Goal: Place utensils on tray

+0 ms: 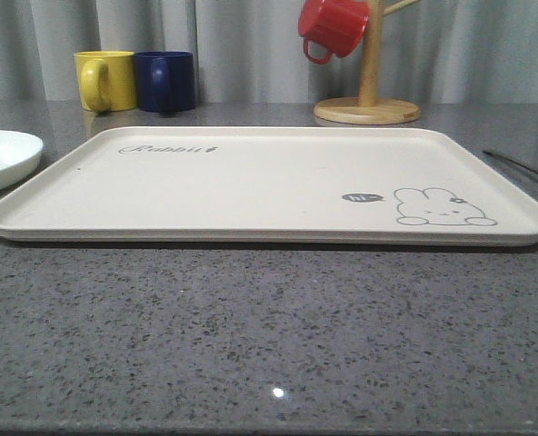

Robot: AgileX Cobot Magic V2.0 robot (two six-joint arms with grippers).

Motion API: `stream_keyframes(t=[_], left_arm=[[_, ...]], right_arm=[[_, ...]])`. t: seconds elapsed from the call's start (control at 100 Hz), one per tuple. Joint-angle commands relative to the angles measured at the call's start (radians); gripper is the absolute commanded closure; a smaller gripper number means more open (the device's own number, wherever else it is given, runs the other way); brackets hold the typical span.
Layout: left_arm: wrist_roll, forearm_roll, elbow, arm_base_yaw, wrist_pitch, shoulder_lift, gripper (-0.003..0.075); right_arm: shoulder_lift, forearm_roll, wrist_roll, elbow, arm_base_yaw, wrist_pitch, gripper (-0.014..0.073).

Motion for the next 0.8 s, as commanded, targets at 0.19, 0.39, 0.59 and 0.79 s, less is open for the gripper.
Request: stream_keyframes(t=[0.19, 0.39, 0.59, 0.79], left_arm=[[-0.012, -0.004, 0.042, 0.003, -0.087, -0.034, 0.0738], [-0.012, -0.004, 0.014, 0.003, -0.075, -0.034, 0.0738], [-0.012, -0.004, -0.139, 0.003, 0.036, 0.012, 0.0738], [-0.012, -0.006, -0.372, 0.003, 0.219, 0.185, 0.0738]], right_arm=[[-0.024, 0.000, -0.010, -0.018, -0.005, -0.081, 0.0662], [-0.024, 0.000, -0.010, -0.018, -0.005, -0.081, 0.0662], [-0.024, 0.000, -0.010, -0.018, -0.005, -0.081, 0.0662], [-0.024, 0.000, -0.010, -0.018, -0.005, -0.081, 0.0662]])
